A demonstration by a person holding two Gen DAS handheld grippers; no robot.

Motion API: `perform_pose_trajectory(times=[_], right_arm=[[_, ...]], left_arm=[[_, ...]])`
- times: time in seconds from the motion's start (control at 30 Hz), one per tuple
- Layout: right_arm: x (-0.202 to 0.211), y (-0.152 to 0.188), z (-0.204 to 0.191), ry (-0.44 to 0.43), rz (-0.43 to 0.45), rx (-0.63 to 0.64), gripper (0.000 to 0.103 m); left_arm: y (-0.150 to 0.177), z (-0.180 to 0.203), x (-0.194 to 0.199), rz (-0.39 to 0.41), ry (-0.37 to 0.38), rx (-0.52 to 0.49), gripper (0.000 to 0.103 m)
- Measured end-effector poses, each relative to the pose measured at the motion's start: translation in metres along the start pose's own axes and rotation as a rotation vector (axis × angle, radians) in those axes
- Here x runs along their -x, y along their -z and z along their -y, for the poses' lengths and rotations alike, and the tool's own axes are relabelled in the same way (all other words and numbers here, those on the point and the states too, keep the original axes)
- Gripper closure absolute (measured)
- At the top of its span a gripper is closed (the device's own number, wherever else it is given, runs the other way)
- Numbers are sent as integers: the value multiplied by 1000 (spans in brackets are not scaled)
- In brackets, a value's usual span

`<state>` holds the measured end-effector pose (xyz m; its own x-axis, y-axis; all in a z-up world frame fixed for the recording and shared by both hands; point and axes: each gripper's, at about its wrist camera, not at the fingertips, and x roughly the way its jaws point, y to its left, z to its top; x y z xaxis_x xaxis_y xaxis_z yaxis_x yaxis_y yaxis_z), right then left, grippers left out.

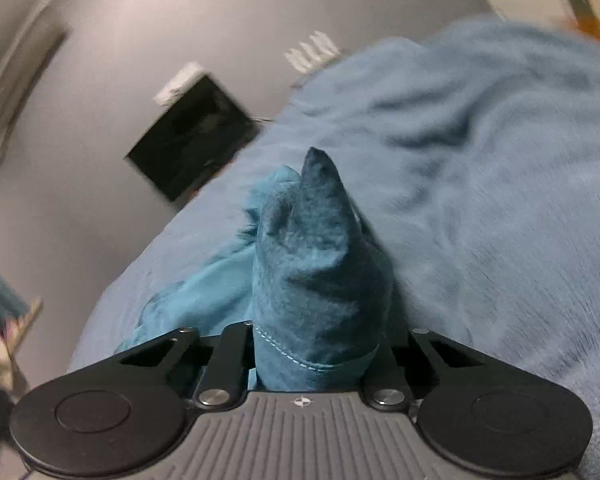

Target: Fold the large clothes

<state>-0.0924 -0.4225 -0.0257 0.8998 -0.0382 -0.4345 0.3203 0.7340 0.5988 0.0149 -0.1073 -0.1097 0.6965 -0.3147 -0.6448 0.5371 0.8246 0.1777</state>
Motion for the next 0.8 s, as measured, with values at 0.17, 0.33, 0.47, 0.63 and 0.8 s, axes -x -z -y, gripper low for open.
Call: perform_pose_trajectory(times=[0.17,0.33,0.47,0.63,0.8], right_arm=[[11,-5,-23,-29,40,91,85],[17,-6,-14,-12,24,65,86],[13,2,-9,3,15,56,86],[1,4,1,31,-3,12,80],[-4,2,12,17,-25,-24,78]], left_arm=[[-33,-22,17,179,-78,55,28],[-67,-60,-19,138,-107,208,28],[-77,-45,-66,40,-97,92,28],[-77,-33,-96,12,-103,34,29],[-80,-67,-58,212,1,225,30]])
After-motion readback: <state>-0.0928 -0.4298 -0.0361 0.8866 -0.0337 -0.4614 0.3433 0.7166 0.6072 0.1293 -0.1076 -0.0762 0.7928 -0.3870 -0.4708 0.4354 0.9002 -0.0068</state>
